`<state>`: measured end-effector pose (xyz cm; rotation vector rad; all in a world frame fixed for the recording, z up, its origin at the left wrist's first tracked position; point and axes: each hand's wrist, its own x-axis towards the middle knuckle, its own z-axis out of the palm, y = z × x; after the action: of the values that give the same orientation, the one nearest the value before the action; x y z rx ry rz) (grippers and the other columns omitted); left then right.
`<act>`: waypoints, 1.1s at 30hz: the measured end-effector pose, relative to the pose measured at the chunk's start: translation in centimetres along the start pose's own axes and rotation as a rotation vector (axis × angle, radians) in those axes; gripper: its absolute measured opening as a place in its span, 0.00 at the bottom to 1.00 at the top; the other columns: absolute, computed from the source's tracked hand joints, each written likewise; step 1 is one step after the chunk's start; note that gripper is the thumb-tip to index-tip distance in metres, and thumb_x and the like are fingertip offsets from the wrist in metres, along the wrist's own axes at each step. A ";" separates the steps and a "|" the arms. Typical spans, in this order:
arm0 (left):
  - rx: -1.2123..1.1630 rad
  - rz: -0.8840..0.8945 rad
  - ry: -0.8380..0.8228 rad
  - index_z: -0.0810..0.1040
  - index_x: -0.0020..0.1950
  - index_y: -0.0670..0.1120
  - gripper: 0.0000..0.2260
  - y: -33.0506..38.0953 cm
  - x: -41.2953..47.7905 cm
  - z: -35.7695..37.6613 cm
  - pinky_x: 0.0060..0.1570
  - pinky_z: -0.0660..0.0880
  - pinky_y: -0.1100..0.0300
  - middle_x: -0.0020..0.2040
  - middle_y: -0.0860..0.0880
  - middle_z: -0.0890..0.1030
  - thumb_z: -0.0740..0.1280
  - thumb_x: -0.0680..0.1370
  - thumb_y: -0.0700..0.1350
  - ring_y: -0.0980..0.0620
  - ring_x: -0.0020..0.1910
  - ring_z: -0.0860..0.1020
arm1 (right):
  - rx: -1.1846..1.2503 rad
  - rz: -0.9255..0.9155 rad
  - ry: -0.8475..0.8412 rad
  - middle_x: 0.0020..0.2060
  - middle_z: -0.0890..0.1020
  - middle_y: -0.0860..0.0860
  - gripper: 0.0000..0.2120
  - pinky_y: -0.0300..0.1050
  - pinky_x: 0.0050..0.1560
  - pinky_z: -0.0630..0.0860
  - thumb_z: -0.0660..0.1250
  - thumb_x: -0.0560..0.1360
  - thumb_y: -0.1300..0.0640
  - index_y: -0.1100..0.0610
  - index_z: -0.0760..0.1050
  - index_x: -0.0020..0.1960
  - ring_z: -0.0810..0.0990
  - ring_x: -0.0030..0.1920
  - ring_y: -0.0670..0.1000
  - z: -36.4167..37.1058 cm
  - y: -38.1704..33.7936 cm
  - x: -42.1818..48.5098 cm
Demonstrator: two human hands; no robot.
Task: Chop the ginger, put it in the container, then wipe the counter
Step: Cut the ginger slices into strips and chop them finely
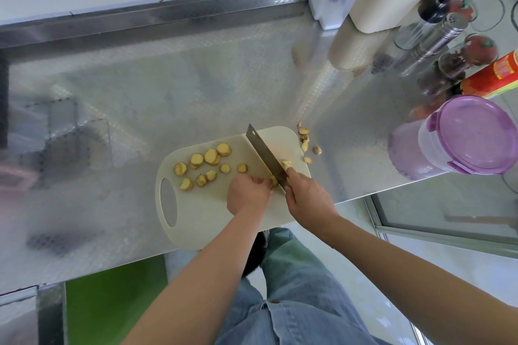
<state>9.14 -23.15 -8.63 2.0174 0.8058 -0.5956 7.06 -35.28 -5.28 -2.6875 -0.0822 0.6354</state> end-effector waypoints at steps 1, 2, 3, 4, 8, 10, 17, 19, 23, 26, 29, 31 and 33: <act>0.001 -0.002 -0.005 0.81 0.29 0.47 0.11 0.0 0.1 0.0 0.37 0.74 0.61 0.31 0.51 0.82 0.70 0.69 0.51 0.48 0.37 0.81 | 0.009 0.005 0.017 0.40 0.70 0.51 0.09 0.47 0.37 0.67 0.54 0.81 0.59 0.59 0.65 0.60 0.71 0.38 0.54 0.1 -0.1 0.1; 0.002 -0.006 -0.009 0.81 0.29 0.48 0.11 0.0 0.1 -0.1 0.37 0.74 0.62 0.31 0.51 0.82 0.70 0.69 0.51 0.49 0.37 0.81 | 0.030 0.015 0.036 0.40 0.70 0.51 0.11 0.47 0.36 0.66 0.54 0.80 0.59 0.59 0.65 0.61 0.70 0.37 0.54 0.2 -0.2 0.3; 0.004 -0.009 -0.010 0.80 0.29 0.48 0.11 0.0 0.1 -0.1 0.36 0.74 0.62 0.31 0.51 0.82 0.70 0.69 0.51 0.49 0.37 0.81 | 0.058 0.025 0.055 0.39 0.70 0.51 0.11 0.46 0.36 0.65 0.55 0.80 0.60 0.60 0.65 0.61 0.70 0.37 0.55 0.2 -0.2 0.5; 0.003 -0.012 -0.011 0.79 0.28 0.48 0.11 0.0 0.1 -0.1 0.36 0.73 0.62 0.31 0.51 0.82 0.70 0.69 0.50 0.49 0.37 0.81 | 0.086 0.035 0.068 0.38 0.70 0.51 0.11 0.46 0.35 0.64 0.55 0.80 0.60 0.61 0.66 0.61 0.69 0.36 0.55 0.1 -0.3 0.7; 0.003 -0.019 -0.021 0.76 0.24 0.47 0.15 -0.1 0.1 -0.1 0.37 0.75 0.61 0.28 0.51 0.81 0.71 0.69 0.50 0.48 0.34 0.80 | 0.145 0.012 0.112 0.30 0.66 0.48 0.07 0.45 0.29 0.58 0.57 0.79 0.61 0.61 0.67 0.56 0.67 0.33 0.55 -0.5 -0.1 0.7; 0.001 -0.022 -0.031 0.77 0.25 0.46 0.14 -0.1 0.1 -0.1 0.36 0.75 0.61 0.27 0.52 0.80 0.70 0.68 0.50 0.48 0.33 0.79 | 0.153 -0.018 0.107 0.29 0.65 0.47 0.04 0.42 0.27 0.57 0.57 0.79 0.61 0.59 0.67 0.54 0.66 0.29 0.51 -0.7 0.1 0.4; -0.003 -0.014 -0.028 0.81 0.30 0.45 0.11 0.0 0.1 -0.2 0.36 0.73 0.62 0.28 0.52 0.81 0.70 0.69 0.50 0.49 0.35 0.80 | 0.067 -0.036 0.037 0.32 0.66 0.47 0.05 0.41 0.31 0.59 0.55 0.81 0.56 0.57 0.67 0.54 0.68 0.32 0.51 -0.4 0.3 0.1; 0.000 -0.015 -0.029 0.81 0.30 0.45 0.11 0.0 0.1 -0.2 0.36 0.73 0.62 0.28 0.52 0.81 0.71 0.68 0.50 0.49 0.35 0.80 | 0.040 -0.024 0.026 0.33 0.67 0.48 0.06 0.43 0.33 0.62 0.54 0.81 0.56 0.57 0.66 0.55 0.69 0.34 0.52 -0.3 0.2 0.0; 0.011 -0.023 -0.028 0.79 0.27 0.47 0.11 0.2 0.0 -0.3 0.36 0.72 0.62 0.28 0.51 0.81 0.69 0.67 0.49 0.49 0.33 0.78 | 0.012 0.001 0.010 0.39 0.72 0.52 0.08 0.50 0.37 0.70 0.53 0.80 0.59 0.57 0.65 0.58 0.73 0.39 0.55 0.1 -0.4 0.5; 0.016 -0.030 -0.029 0.78 0.25 0.47 0.11 0.2 -0.1 -0.4 0.34 0.70 0.62 0.28 0.51 0.80 0.68 0.67 0.48 0.49 0.31 0.76 | 0.047 0.019 0.044 0.43 0.75 0.54 0.10 0.53 0.40 0.75 0.54 0.80 0.59 0.58 0.66 0.60 0.75 0.40 0.57 0.4 -0.7 0.9; 0.019 -0.034 -0.034 0.78 0.25 0.47 0.11 0.2 0.1 -0.4 0.33 0.69 0.63 0.27 0.52 0.79 0.69 0.67 0.48 0.50 0.30 0.75 | 0.116 0.024 0.094 0.39 0.73 0.54 0.12 0.48 0.35 0.67 0.56 0.79 0.60 0.60 0.66 0.62 0.71 0.37 0.57 0.3 -0.6 0.9; 0.006 -0.033 -0.042 0.80 0.27 0.47 0.11 0.1 0.2 -0.3 0.35 0.71 0.62 0.28 0.52 0.80 0.70 0.68 0.49 0.50 0.32 0.77 | 0.123 0.006 0.099 0.36 0.70 0.51 0.12 0.46 0.35 0.62 0.57 0.79 0.61 0.61 0.67 0.62 0.68 0.35 0.55 0.1 -0.4 0.6; -0.009 -0.031 -0.053 0.81 0.29 0.46 0.10 -0.1 0.5 -0.2 0.38 0.74 0.61 0.29 0.52 0.82 0.71 0.67 0.50 0.49 0.35 0.80 | 0.116 -0.017 0.089 0.34 0.69 0.50 0.11 0.45 0.35 0.61 0.57 0.79 0.60 0.61 0.67 0.61 0.68 0.34 0.54 -0.2 -0.2 0.4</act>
<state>9.39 -22.76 -8.88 1.9754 0.8075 -0.6594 7.54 -35.11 -5.22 -2.5963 -0.0433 0.4992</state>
